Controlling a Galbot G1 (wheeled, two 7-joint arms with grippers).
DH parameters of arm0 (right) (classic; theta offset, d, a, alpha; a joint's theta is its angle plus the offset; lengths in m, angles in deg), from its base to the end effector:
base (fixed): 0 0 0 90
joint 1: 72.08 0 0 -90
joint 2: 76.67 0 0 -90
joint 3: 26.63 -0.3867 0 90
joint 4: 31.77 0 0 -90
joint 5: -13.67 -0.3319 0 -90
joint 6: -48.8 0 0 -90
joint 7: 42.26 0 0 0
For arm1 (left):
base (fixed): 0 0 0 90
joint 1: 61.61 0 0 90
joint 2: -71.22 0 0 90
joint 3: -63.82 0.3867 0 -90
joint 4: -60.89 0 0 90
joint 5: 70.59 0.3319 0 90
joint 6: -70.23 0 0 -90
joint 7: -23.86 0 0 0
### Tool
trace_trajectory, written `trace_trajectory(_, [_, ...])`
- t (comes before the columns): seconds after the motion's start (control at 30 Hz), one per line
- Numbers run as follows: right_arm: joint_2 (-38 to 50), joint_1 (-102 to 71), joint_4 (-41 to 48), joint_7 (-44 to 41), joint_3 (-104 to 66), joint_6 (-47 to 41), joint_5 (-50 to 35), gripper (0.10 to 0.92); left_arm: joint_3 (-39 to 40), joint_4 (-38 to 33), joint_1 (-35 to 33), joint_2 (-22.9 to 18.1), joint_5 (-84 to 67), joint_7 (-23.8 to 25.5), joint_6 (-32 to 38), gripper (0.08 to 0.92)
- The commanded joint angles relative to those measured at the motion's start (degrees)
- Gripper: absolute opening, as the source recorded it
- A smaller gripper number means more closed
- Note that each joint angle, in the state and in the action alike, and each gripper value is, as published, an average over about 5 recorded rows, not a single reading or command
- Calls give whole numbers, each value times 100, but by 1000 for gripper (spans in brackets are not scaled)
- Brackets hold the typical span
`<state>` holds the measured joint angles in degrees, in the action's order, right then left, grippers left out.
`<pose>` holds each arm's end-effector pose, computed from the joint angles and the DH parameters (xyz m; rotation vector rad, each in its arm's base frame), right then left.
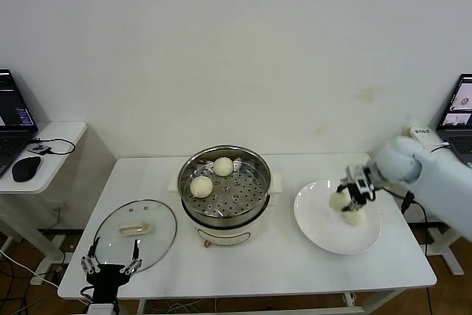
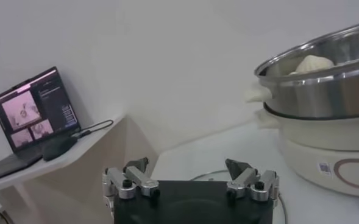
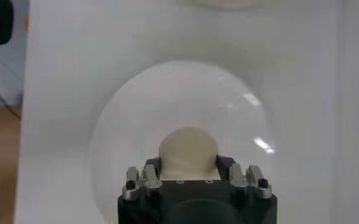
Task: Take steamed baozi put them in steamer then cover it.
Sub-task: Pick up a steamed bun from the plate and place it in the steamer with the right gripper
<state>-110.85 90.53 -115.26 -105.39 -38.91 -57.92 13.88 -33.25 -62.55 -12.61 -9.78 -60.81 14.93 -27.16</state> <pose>0.5028 -0.1700 -0.0840 1.2491 -1.5295 1.4962 0.0789 0.0656 -0.3282 0.2474 -2.8568 -0.5668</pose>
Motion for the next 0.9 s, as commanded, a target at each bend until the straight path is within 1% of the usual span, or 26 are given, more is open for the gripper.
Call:
trace_trajectory(0.03, [-1030, 2146, 41, 85, 1028, -24, -940, 579, -8, -7, -9, -9, -3, -1, 2, 823])
trace_trajectory(0.23, [-2028, 2416, 164, 356, 1466, 172, -1440, 585, -64, -20, -33, -14, -27, 6, 1, 823])
trace_trajectory(0.43, [-3019, 2192, 516, 526, 1639, 638, -1490, 585, -134, -73, -61, -25, -55, 6, -2, 823])
trace_trajectory(0.53, [-3350, 2008, 644, 536, 1769, 987, -1371, 585, -167, -82, -59, -42, -70, 4, 0, 823])
trace_trajectory(0.63, [-3584, 1800, 790, 503, 1901, 1393, -1058, 585, -197, -83, -62, -61, -87, 0, 5, 823])
trace_trajectory(0.83, [-3835, 1463, 876, 429, 2069, 2010, -824, 593, -229, -75, -39, -88, -117, -4, 6, 823])
trace_trajectory(0.9, [-3904, 1394, 908, 390, 2109, 2202, -629, 594, -238, -73, -28, -97, -134, -10, 12, 823])
